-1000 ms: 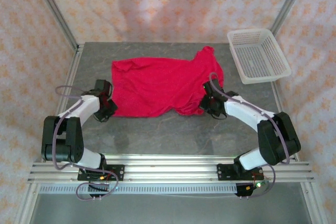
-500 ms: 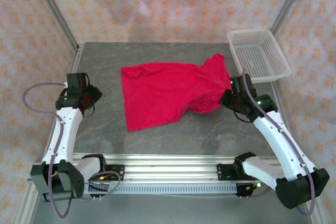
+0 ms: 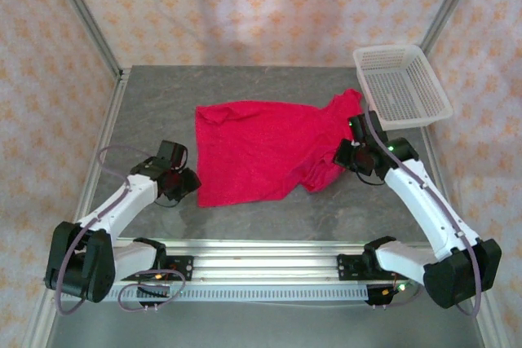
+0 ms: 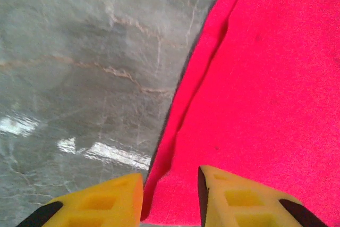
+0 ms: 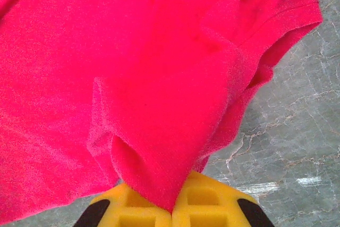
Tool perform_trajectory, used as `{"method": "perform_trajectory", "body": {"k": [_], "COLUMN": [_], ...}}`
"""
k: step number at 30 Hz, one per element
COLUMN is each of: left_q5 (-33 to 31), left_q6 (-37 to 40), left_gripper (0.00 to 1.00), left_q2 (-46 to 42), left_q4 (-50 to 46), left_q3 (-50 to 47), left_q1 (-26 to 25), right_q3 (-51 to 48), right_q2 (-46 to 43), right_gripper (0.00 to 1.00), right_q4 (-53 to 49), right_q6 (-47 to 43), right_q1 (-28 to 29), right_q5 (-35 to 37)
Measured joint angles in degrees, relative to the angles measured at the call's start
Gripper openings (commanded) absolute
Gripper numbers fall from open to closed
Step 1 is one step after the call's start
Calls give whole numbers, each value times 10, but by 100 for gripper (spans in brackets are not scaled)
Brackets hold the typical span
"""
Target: Fold the inside-out t-shirt
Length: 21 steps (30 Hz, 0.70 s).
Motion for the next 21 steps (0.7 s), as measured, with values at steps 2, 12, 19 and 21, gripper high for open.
{"method": "perform_trajectory", "body": {"k": [2, 12, 19, 21], "left_q5": [-8, -36, -49, -54], "left_q6": [-12, -46, -54, -48], "left_gripper": [35, 38, 0, 0], "left_q2": [3, 76, 108, 116], "left_q4": [5, 50, 27, 12], "left_q3": [-7, -29, 0, 19], "left_q1": [-23, -86, -87, -87], "right_q3": [0, 0, 1, 4], "right_q2": [5, 23, 23, 23], "right_gripper": [0, 0, 0, 0], "right_q4": [3, 10, 10, 8], "right_q6": [0, 0, -3, -6], "right_q1": [0, -4, -11, -11], "right_q5": [-1, -9, -9, -8]}}
